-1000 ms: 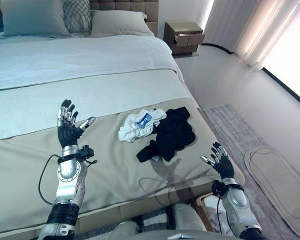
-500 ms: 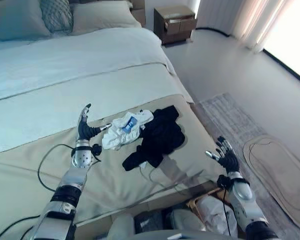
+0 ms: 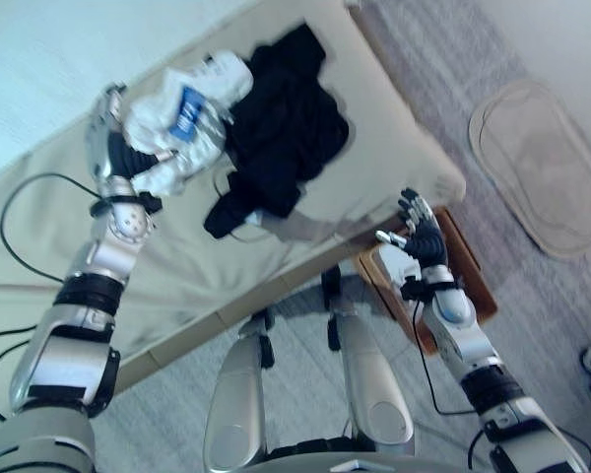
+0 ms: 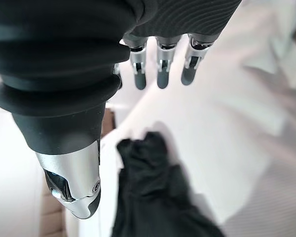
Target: Pick up clothes into the bucket
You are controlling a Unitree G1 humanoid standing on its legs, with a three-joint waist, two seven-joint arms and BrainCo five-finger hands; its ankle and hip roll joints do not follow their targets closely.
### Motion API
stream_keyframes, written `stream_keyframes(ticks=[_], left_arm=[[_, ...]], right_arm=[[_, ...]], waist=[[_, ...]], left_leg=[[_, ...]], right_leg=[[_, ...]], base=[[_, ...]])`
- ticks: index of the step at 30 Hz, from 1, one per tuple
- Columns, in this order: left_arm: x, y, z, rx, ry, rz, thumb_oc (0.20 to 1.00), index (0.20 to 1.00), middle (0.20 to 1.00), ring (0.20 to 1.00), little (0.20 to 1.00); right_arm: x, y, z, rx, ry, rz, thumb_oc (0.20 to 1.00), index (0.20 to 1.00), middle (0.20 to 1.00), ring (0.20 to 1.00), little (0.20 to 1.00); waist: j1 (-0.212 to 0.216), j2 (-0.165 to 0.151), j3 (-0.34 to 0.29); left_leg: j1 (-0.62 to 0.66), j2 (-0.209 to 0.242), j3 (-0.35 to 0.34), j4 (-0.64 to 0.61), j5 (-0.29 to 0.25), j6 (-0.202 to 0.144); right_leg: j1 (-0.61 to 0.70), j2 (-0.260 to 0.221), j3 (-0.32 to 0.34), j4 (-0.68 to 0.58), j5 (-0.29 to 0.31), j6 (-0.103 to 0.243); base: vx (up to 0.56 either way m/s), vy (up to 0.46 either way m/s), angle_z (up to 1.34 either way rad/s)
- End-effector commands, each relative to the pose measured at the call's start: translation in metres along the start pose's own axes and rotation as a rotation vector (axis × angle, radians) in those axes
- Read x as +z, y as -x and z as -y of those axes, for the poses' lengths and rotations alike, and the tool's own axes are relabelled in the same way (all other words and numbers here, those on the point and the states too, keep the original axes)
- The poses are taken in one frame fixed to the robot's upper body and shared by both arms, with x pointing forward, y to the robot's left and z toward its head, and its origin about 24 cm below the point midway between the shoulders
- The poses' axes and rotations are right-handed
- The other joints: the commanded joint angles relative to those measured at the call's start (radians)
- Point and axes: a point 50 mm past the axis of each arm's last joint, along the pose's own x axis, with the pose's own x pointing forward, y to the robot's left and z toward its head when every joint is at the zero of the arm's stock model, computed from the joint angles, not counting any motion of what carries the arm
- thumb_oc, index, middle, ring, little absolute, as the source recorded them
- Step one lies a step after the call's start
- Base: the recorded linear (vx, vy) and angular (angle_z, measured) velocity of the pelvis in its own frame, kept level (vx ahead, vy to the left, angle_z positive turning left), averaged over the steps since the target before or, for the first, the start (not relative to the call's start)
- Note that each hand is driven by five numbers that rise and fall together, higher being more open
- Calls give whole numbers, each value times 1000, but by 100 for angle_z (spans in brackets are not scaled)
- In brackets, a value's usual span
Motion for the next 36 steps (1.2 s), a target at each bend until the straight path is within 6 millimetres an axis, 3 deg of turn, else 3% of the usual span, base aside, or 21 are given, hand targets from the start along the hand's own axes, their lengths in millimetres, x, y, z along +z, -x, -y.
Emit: stream_keyframes(ticks=[1, 6, 16, 27, 36], left_arm=[[5, -17, -30, 118, -81, 66, 1000, 1000, 1000, 1000, 1000], [28, -47, -63, 232, -121, 138, 1000, 1000, 1000, 1000, 1000], [34, -77, -100, 318, -285, 111, 1000, 1000, 1000, 1000, 1000], [20, -86, -111, 291, -417, -13, 1000, 1000, 1000, 1000, 1000], [32, -92, -108, 201, -413, 48, 1000, 1000, 1000, 1000, 1000]], right_arm=[[27, 4, 10, -34, -35, 153, 1000, 1000, 1000, 1000, 1000], [39, 6, 18, -52, -30, 211, 1000, 1000, 1000, 1000, 1000], [50, 11, 21, -49, -28, 266, 1000, 1000, 1000, 1000, 1000], [53, 14, 19, -6, -29, 276, 1000, 1000, 1000, 1000, 1000], [54, 14, 23, -14, -25, 280, 1000, 1000, 1000, 1000, 1000]], waist=[[6, -23, -50], [-20, -34, -18], [-40, -41, -16], [-47, -59, -27], [-53, -56, -33]], left_leg=[[-76, 25, -34, 77, 21, -29], [-237, 20, -49, 159, 3, -33], [-393, 18, -49, 250, -32, -19], [-451, 12, -51, 305, -60, -6], [-469, 6, -52, 297, -56, -4]], right_leg=[[6, -52, -2, 24, 1, 74], [-123, -62, -13, 50, 12, 81], [-267, -69, -9, 82, 27, 94], [-314, -71, -14, 96, 29, 95], [-328, -74, -19, 80, 34, 93]], base=[[-86, -4, 1], [-50, -3, 9], [-11, 30, 0], [0, 0, 0], [0, 0, 0]])
